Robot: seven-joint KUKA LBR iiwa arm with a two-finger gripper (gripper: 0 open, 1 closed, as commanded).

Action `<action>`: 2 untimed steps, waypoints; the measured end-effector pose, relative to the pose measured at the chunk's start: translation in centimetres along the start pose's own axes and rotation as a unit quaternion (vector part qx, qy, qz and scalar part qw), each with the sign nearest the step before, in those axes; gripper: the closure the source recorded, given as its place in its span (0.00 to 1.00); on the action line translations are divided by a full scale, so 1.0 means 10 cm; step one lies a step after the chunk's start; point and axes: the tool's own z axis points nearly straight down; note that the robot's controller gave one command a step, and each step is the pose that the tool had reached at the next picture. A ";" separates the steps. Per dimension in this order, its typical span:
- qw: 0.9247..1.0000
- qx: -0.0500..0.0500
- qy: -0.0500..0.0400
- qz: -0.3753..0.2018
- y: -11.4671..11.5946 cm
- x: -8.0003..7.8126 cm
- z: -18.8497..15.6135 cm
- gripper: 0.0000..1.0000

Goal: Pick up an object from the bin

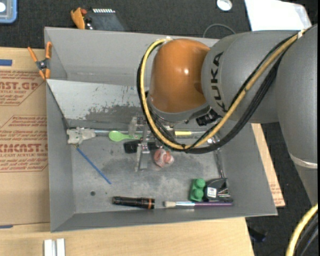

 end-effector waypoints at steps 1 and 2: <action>1.000 -0.001 -0.002 0.007 -0.47 -0.23 0.83 0.00; 1.000 -0.001 -0.001 0.002 -0.64 -0.27 0.97 0.00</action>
Offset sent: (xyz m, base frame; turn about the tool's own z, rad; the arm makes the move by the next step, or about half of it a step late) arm 0.0329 -0.0728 -0.0710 -0.0071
